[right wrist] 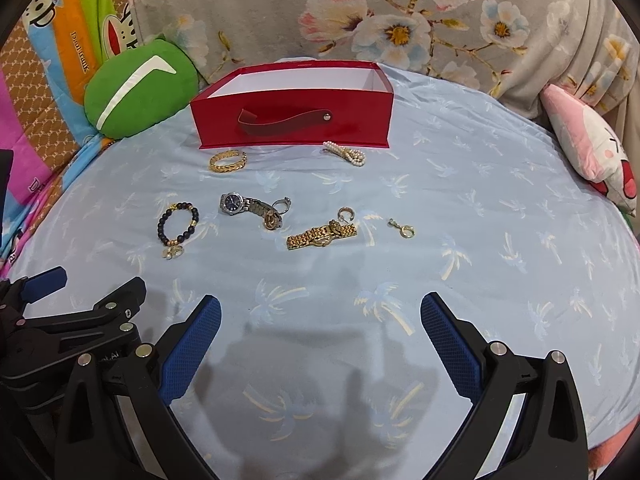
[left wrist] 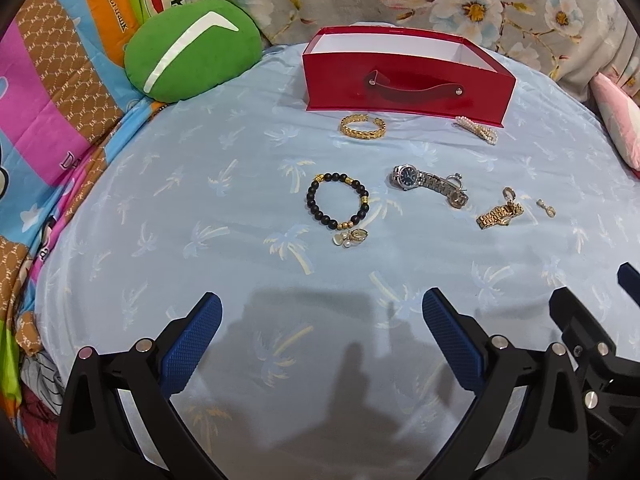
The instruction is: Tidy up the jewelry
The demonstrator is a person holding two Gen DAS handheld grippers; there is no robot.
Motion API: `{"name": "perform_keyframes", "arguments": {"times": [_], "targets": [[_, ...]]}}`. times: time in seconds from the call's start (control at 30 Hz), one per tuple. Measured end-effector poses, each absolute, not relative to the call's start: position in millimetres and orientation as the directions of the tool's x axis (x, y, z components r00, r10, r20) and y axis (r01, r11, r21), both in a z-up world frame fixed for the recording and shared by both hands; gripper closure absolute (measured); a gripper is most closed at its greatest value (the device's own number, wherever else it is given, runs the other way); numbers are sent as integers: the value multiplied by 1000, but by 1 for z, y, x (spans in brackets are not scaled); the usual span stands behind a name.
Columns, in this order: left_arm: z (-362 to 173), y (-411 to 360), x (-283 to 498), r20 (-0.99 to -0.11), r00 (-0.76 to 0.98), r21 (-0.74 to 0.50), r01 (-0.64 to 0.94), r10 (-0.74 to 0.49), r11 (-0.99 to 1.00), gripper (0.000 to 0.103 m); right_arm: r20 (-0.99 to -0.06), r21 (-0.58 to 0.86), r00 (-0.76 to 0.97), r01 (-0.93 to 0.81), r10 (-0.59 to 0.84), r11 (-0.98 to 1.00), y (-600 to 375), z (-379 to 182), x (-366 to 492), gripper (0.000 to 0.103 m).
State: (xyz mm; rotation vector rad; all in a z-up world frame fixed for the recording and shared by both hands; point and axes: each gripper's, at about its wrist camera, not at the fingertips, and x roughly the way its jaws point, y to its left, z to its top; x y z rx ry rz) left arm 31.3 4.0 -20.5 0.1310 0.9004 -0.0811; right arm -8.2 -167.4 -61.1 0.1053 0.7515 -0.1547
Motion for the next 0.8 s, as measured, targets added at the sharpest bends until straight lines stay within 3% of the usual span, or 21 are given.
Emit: {"name": "perform_keyframes", "arguments": {"times": [0.27, 0.6, 0.8], "targets": [[-22, 5, 49, -793, 608, 39, 116, -40, 993, 5, -715, 89, 694, 204, -80, 975, -188, -75, 14, 6], [-29, 14, 79, -793, 609, 56, 63, 6, 996, 5, -740, 145, 672, 195, -24, 970, -201, -94, 54, 31], [-33, 17, 92, -799, 601, 65, 52, 21, 997, 5, -742, 191, 669, 163, 34, 968, -198, -99, 71, 39]]}}
